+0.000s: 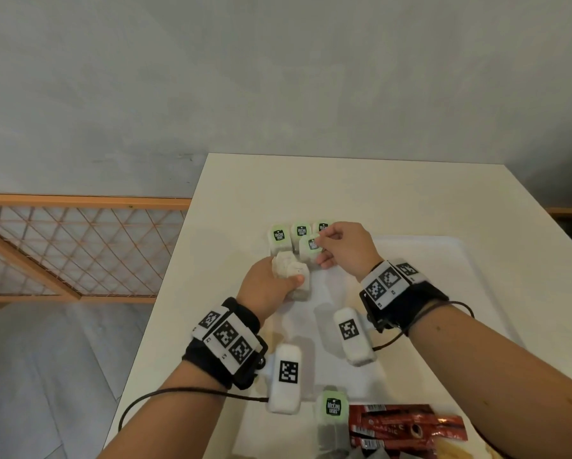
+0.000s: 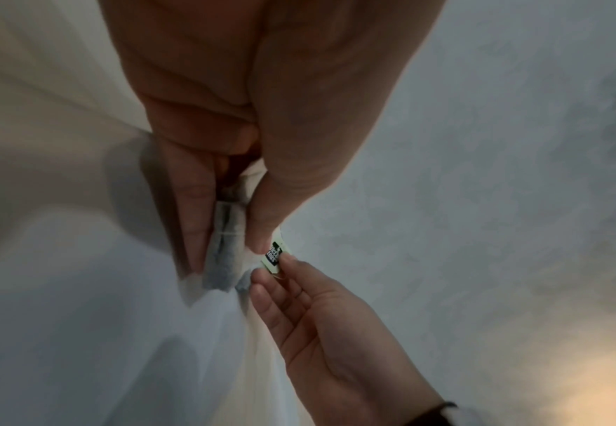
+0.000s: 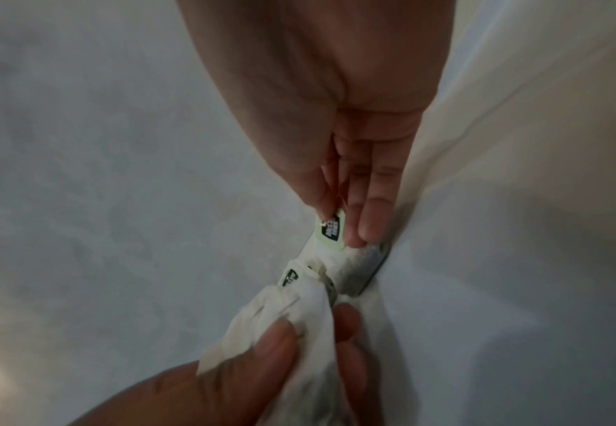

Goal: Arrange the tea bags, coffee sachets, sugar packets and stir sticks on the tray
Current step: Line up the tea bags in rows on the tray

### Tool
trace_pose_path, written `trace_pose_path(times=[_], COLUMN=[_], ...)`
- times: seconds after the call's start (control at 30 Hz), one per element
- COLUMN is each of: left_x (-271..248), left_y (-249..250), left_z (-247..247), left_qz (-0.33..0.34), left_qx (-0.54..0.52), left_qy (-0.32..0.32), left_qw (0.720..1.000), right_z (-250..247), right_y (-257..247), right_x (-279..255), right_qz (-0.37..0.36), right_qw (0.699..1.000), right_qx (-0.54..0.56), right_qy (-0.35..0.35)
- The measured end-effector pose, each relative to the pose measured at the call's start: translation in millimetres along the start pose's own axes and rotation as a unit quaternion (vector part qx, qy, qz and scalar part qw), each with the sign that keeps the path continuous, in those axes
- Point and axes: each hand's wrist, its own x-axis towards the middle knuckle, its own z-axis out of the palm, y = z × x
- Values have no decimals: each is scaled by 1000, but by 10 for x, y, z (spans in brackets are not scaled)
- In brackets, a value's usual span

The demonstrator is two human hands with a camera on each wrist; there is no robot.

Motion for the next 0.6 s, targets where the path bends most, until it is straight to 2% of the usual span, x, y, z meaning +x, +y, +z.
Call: trace_pose_path(times=[0.1,0.23,0.37,0.53,0.6], left_x=[-28,-113,-203,-376,-460], left_y=[-10,18,90,187,221], left_z=[-37,-67,-86,-9,49], left_qz=[0,-24,-58,-60,-54], left_qx=[-15,-91,-160,-192,-175], left_qy=[-7,-27,-17,7,16], left_qw=[1000,995,985,980,983], right_z=[83,170,115,15,-26], right_y=[-53,-143,-207,-145,-121], right_x=[65,45,-157,-611,-763], right_qz=[-4,6,-41,-15,-15], right_qw=[1000,1000,997,997,998], right_qx=[-2,0,-36,-54,-25], right_qy=[8,15,53,-56,-55])
